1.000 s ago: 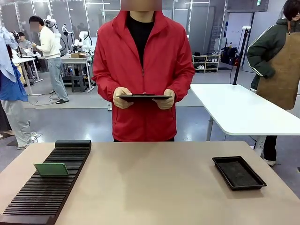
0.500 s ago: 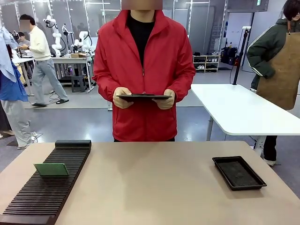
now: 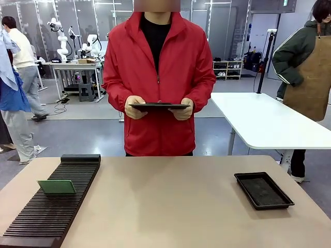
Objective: Inspect the PCB.
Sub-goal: Pick up the Blank PCB and present it to the human.
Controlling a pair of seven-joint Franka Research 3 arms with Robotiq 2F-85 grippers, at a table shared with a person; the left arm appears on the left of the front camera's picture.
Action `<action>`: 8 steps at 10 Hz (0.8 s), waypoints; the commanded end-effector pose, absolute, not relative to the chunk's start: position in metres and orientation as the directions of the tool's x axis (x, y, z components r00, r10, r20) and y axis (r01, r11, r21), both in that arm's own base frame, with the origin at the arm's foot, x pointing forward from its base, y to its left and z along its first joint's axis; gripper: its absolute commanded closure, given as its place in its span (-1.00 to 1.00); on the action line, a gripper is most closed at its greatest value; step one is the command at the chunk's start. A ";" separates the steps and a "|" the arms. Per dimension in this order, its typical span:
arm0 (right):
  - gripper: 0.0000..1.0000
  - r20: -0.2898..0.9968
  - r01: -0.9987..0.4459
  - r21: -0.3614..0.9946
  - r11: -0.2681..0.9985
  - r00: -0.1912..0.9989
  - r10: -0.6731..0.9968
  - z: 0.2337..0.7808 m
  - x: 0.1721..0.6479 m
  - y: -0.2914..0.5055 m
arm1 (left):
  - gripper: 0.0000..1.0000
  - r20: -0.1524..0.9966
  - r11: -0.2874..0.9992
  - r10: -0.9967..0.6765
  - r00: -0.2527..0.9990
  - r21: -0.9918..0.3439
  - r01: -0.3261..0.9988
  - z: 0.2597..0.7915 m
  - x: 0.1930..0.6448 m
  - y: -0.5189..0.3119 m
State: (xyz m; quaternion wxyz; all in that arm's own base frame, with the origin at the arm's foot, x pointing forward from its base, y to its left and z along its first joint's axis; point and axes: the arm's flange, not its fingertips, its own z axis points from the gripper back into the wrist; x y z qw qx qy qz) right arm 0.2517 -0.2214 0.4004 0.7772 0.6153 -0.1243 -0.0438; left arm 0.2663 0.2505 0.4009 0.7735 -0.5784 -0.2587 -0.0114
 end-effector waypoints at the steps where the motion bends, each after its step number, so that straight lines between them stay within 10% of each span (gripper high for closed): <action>1: -1.00 0.133 -0.079 0.969 0.235 0.965 -0.227 0.401 0.252 -0.221 | -1.00 0.409 0.335 0.273 0.871 -0.889 0.312 0.400 0.264 0.252; 8: -1.00 0.133 -0.079 0.969 0.235 0.965 -0.227 0.401 0.252 -0.221 | -1.00 0.587 0.525 0.066 0.807 -0.708 0.472 0.446 0.275 0.216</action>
